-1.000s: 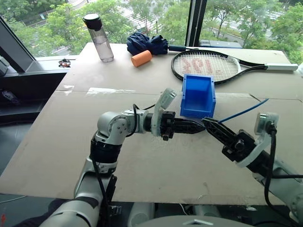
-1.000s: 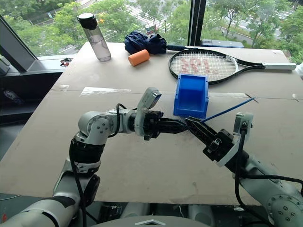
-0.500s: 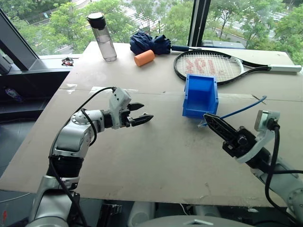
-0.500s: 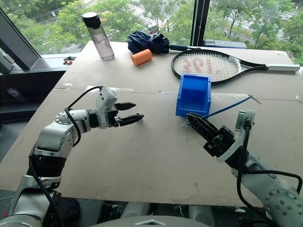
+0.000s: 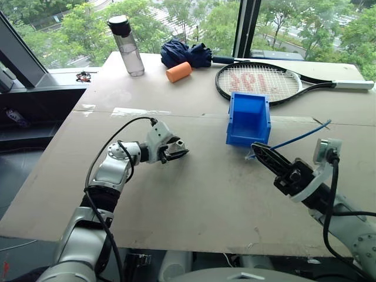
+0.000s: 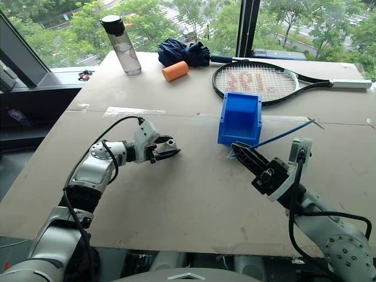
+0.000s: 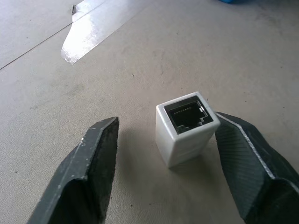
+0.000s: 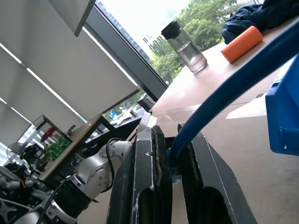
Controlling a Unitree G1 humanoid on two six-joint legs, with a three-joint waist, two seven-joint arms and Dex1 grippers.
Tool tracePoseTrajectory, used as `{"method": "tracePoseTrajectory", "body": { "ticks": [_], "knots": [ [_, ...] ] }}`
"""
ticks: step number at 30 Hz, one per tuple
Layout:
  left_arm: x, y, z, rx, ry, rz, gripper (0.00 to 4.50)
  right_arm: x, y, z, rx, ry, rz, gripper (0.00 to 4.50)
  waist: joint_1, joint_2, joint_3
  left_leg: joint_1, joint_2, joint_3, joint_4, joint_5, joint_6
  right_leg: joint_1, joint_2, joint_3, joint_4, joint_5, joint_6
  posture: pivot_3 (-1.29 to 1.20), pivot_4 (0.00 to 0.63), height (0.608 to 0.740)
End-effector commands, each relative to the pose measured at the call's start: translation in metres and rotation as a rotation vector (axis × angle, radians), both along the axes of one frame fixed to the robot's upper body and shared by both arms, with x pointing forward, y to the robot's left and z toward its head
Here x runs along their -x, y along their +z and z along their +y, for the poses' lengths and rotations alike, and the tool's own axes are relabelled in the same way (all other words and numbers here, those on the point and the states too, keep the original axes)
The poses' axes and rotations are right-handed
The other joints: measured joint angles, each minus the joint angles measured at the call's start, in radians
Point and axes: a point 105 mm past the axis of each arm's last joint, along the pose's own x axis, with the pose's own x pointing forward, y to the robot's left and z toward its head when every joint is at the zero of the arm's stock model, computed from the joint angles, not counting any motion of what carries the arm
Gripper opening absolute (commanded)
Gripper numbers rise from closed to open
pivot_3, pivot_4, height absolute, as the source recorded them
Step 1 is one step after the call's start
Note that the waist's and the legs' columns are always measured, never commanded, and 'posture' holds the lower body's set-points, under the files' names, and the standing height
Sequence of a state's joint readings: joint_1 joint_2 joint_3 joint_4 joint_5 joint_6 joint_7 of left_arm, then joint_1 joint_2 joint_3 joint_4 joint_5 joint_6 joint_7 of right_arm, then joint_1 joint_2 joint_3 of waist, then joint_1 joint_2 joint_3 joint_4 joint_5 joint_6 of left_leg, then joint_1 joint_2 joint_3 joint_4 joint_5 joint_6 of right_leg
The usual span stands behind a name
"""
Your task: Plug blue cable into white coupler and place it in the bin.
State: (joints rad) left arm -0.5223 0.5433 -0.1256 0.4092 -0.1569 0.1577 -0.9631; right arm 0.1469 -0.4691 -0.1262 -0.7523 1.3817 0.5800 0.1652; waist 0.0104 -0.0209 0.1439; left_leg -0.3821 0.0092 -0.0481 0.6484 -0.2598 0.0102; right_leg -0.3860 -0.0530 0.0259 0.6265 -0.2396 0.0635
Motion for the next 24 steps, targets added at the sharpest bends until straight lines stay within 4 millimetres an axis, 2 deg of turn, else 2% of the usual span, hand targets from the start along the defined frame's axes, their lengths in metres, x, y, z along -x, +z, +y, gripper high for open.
{"method": "tracePoseTrajectory", "body": {
  "ticks": [1,2,3,8,13,18,24],
  "knots": [
    [0.002,0.000,-0.004,0.009,-0.029,-0.002,1.22,0.004,0.014,0.000,0.014,-0.023,-0.075,0.00,0.000,0.000,0.000,0.000,0.000,0.000,0.000,0.000,0.000,0.000,0.000,0.000,0.000,0.000,0.000,0.00,0.150,0.740],
    [0.004,0.000,-0.005,0.019,-0.042,0.005,0.74,0.002,0.012,-0.001,0.042,-0.037,-0.078,0.00,0.000,0.000,0.000,0.000,0.000,0.000,0.000,0.000,0.000,0.000,0.000,0.000,0.000,0.000,0.000,0.00,0.150,0.740],
    [0.005,0.001,-0.006,0.028,-0.051,0.011,0.68,-0.001,0.010,-0.001,0.078,-0.052,-0.083,0.00,0.000,0.000,0.000,0.000,0.000,0.000,0.000,0.000,0.000,0.000,0.000,0.000,0.000,0.000,0.000,0.00,0.150,0.740],
    [0.025,0.013,-0.030,0.085,-0.249,0.054,0.68,-0.013,-0.001,0.004,0.274,-0.024,-0.138,0.00,-0.001,0.000,0.000,0.000,0.000,0.000,0.000,0.000,0.000,0.000,0.000,0.000,0.000,0.000,0.000,0.00,0.150,0.740],
    [0.048,0.005,-0.062,-0.007,-0.544,0.100,0.68,-0.030,-0.018,0.031,0.497,0.171,-0.244,0.00,-0.001,0.000,0.000,0.000,0.000,0.006,0.001,0.000,0.000,0.000,0.000,0.000,0.000,-0.002,-0.004,0.00,0.150,0.740],
    [0.047,0.001,-0.087,-0.100,-0.724,0.068,0.68,-0.044,-0.031,0.051,0.650,0.327,-0.370,0.00,0.001,0.000,0.000,-0.001,0.000,0.007,0.002,0.000,0.000,-0.001,0.001,0.000,0.000,-0.001,-0.002,0.00,0.150,0.740],
    [0.041,0.002,-0.104,-0.182,-0.852,0.014,0.68,-0.047,-0.037,0.061,0.679,0.428,-0.413,0.00,0.000,0.000,0.001,-0.002,0.000,0.007,0.002,0.000,0.000,-0.001,0.001,0.000,0.000,0.000,0.000,0.00,0.150,0.740]
  ]
}}
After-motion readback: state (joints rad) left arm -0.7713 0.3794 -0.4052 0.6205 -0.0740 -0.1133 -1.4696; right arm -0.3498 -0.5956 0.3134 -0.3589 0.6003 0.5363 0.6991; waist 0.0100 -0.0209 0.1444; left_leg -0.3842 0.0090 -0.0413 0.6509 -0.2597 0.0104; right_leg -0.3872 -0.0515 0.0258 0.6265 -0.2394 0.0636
